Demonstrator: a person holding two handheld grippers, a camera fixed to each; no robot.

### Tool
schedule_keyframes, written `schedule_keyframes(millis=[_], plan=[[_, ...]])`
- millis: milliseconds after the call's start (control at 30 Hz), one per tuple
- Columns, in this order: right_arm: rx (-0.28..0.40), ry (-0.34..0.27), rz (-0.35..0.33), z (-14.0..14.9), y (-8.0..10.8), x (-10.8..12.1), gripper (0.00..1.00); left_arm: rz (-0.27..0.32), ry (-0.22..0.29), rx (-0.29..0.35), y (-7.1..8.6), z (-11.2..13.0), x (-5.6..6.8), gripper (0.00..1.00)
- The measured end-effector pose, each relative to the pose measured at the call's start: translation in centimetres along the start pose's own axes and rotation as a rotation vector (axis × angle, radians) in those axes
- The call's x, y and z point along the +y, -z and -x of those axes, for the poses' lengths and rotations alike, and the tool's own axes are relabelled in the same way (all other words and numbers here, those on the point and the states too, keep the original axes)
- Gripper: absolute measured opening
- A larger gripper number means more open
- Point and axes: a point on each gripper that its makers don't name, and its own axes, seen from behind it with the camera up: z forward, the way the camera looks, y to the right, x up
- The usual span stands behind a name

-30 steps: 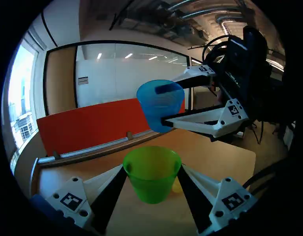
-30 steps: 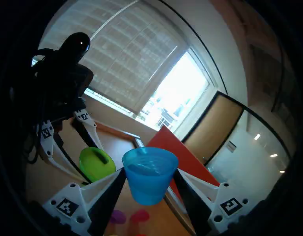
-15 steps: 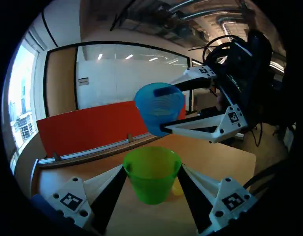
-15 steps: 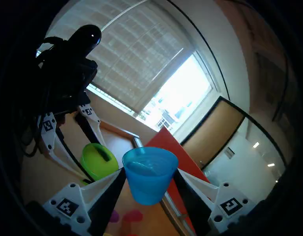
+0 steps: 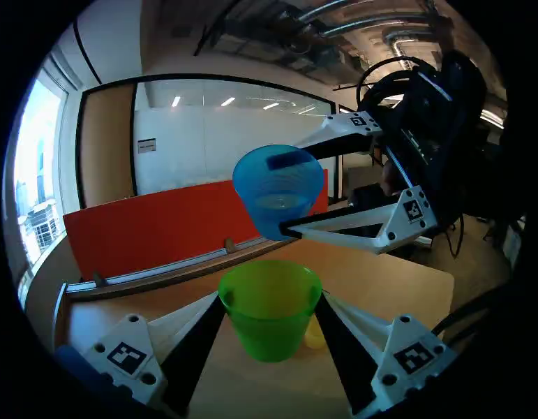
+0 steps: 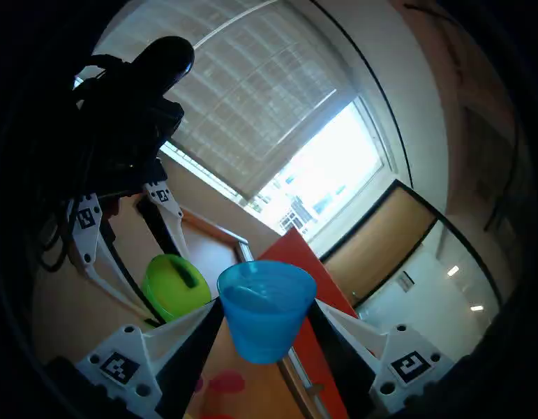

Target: Pour water

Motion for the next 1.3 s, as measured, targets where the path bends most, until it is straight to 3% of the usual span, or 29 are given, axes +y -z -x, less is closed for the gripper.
schedule_keyframes(millis=[1300], plan=[[-0.03, 0.193, -0.039, -1.1, -0.7, -0.2, 0.89, 0.007, 0.007, 0.013, -0.2, -0.4, 0.4, 0.87]])
